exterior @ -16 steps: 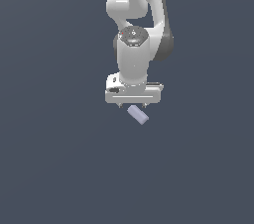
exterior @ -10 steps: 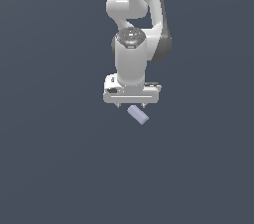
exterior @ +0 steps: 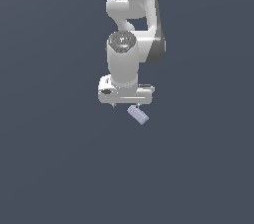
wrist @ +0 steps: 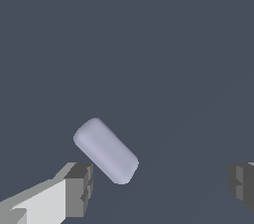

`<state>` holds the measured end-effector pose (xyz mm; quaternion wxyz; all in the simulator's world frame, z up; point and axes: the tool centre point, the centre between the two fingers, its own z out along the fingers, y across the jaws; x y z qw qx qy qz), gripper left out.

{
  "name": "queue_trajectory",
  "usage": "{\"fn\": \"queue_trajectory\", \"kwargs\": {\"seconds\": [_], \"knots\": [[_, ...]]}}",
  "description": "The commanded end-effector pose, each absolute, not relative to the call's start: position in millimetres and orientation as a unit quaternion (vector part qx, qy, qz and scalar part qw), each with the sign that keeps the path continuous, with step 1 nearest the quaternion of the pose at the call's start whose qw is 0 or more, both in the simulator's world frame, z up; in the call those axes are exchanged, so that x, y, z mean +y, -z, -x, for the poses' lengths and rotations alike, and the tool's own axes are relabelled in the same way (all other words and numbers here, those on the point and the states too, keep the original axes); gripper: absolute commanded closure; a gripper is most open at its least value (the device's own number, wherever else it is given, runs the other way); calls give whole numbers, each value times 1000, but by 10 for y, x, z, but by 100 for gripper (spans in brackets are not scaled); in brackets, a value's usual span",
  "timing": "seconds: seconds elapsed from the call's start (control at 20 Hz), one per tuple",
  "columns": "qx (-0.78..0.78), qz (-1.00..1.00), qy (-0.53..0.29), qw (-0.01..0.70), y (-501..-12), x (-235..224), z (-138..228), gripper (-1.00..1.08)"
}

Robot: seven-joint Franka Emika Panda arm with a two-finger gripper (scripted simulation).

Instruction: Pick up the object and move it to a goal position.

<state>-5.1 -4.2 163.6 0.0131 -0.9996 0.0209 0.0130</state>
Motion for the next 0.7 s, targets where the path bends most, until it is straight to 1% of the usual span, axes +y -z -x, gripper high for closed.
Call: {"fn": "queue_trajectory", "kwargs": {"seconds": [0.0, 0.3, 0.65], "knots": [[15, 1000, -13, 13, -1622, -27, 56, -92], [-23, 1000, -12, 10, -1516, 24, 94, -92], [-109, 994, -9, 4, -1288, 154, 187, -92]]}}
